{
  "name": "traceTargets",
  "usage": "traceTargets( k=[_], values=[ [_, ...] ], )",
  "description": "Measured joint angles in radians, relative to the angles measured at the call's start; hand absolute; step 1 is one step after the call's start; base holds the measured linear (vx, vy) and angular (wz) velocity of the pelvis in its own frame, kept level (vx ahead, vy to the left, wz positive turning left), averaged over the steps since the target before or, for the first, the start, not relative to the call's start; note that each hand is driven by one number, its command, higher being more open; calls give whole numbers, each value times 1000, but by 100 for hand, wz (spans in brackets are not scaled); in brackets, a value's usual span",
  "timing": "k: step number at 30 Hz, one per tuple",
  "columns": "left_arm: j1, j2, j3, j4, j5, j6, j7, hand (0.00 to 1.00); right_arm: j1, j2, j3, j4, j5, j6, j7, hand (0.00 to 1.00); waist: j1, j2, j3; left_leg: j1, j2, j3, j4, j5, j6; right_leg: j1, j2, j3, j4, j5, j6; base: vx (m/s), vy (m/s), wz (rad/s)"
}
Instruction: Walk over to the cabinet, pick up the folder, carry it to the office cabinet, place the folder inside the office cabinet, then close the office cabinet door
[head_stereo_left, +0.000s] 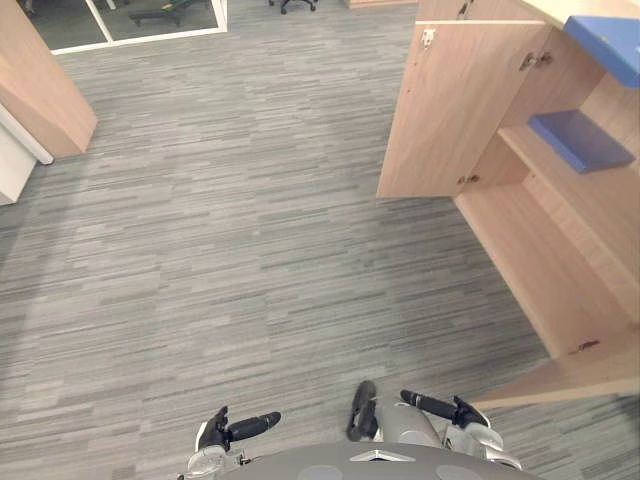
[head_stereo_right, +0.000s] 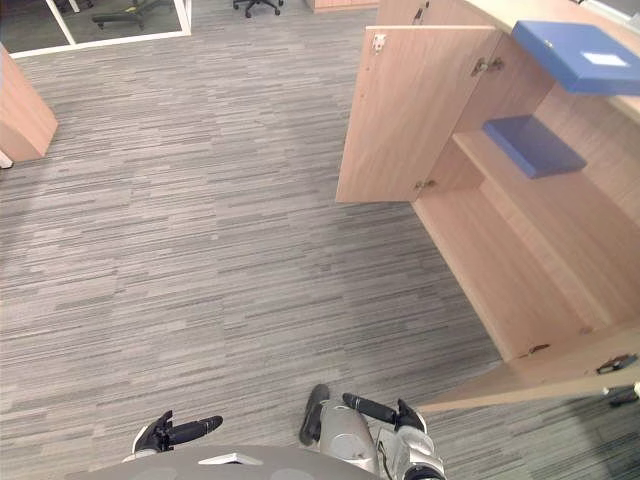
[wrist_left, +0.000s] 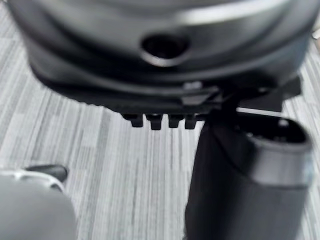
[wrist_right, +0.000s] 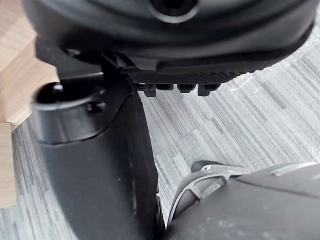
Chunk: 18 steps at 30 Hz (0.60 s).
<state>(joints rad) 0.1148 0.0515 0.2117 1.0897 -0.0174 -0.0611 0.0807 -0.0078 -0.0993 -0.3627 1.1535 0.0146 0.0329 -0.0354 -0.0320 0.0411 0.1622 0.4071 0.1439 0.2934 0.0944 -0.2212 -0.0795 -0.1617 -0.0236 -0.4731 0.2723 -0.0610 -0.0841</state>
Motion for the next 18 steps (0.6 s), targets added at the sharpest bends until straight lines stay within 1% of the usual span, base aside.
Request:
traceTargets(
  k=[1, 2, 3, 4, 5, 6, 7, 8, 9, 10, 11, 12, 13, 14, 15, 16, 17, 18],
  values=[
    [0, 4, 2, 0, 0, 0, -1, 100, 4, 3, 0, 7, 0, 0, 0, 100, 0, -5, -4, -17, 22, -6, 50, -10, -16, 19, 17, -6, -21, -2, 0, 129, -164, 12],
    [0, 13, 21, -5, 0, 0, -3, 100, 21, 16, -12, 11, 0, 0, 1, 100, -1, -19, -16, -89, 67, -32, 223, -31, -38, 62, 52, -19, -83, -5, -3, 143, -217, 15],
    [5, 10, 59, -25, -1, 1, -3, 100, 39, 26, -20, 7, 1, 1, 0, 100, 2, -22, -25, -188, 118, -65, 446, -20, -20, 104, 95, -22, -153, -4, -3, 134, -229, 9],
    [8, 4, 78, -41, -3, 2, -1, 100, 48, 26, -18, 5, 3, 1, 0, 100, 3, -24, -27, -240, 149, -82, 572, 7, 8, 131, 120, -21, -188, -5, -3, 141, -234, -16],
    [20, 8, 79, -56, -4, 2, 4, 100, 57, 24, -14, -11, 3, 1, -3, 100, 9, -11, -26, -327, 216, -109, 781, 71, 41, 182, 167, -13, -228, -5, -4, 159, -203, -41],
    [33, 5, 79, -61, -6, 6, 3, 100, 54, 15, -12, -12, 4, -2, -5, 100, 14, 5, -21, -401, 283, -114, 959, 70, 42, 220, 207, 8, -237, -9, -11, 206, -192, -48],
    [35, 6, 78, -61, -10, 10, 3, 100, 53, 14, -12, -11, 5, -1, -9, 100, 15, 9, -18, -426, 301, -110, 1011, 63, 38, 238, 220, 20, -243, -12, -14, 173, -115, -50],
    [36, 13, 78, -61, -17, 18, 3, 100, 54, 16, -12, -5, 10, 0, -16, 100, 21, 9, -15, -456, 302, -104, 1045, 38, 35, 259, 223, 41, -247, -20, -26, 200, -80, -49],
    [35, 10, 75, -79, -20, 17, 3, 100, 50, 15, -12, 14, 13, 2, -18, 100, 34, -10, -15, -491, 288, -91, 1035, 4, 35, 297, 219, 70, -259, -21, -27, 165, -39, -47],
    [34, 9, 69, -85, -19, 16, 4, 100, 50, 14, -12, 17, 13, 4, -18, 100, 38, -9, -15, -512, 280, -89, 1020, -12, 34, 311, 218, 82, -264, -22, -27, 198, -4, -52],
    [29, 16, 58, -91, -18, 15, 5, 100, 45, 10, -12, 21, 13, 5, -19, 100, 48, -3, -9, -551, 259, -96, 965, -45, 27, 339, 213, 101, -276, -22, -25, 174, 67, -50],
    [19, 15, 54, -98, -18, 15, 4, 100, 34, 11, -13, 21, 13, 5, -19, 100, 49, -12, 4, -576, 208, -115, 846, -71, 15, 359, 195, 121, -276, -25, -20, 174, 96, -51],
    [12, 15, 52, -100, -18, 15, 5, 100, 27, 12, -14, 21, 14, 5, -19, 100, 52, -10, 9, -580, 173, -130, 764, -78, 3, 369, 179, 131, -275, -29, -13, 166, 141, -54],
    [10, 8, 42, -100, -19, 14, 5, 100, 20, 8, -17, 21, 15, 4, -19, 100, 54, -23, 19, -585, 98, -178, 572, -73, -6, 380, 149, 156, -275, -38, 2, 145, 171, -55],
    [6, 4, 38, -100, -19, 13, 5, 100, 13, 6, -17, 20, 15, 4, -18, 100, 53, -13, 19, -594, 38, -246, 387, -42, -20, 388, 128, 183, -276, -48, 17, 148, 183, -56],
    [5, 2, 38, -100, -20, 13, 5, 100, 11, 5, -17, 19, 15, 4, -18, 100, 54, -7, 21, -594, 21, -273, 312, -15, -20, 393, 121, 197, -276, -52, 25, 139, 216, -63],
    [11, -9, 40, -99, -24, 12, 6, 100, 13, -4, -11, 15, 15, 4, -18, 100, 58, 4, 22, -589, -1, -308, 203, 71, -20, 405, 106, 230, -274, -64, 43, 186, 245, -67],
    [13, -12, 41, -98, -24, 10, 8, 100, 16, -3, 10, 6, 14, 3, -17, 100, 57, 7, 20, -576, -13, -324, 141, 140, -24, 416, 94, 259, -272, -77, 61, 204, 250, -67]
  ],
)
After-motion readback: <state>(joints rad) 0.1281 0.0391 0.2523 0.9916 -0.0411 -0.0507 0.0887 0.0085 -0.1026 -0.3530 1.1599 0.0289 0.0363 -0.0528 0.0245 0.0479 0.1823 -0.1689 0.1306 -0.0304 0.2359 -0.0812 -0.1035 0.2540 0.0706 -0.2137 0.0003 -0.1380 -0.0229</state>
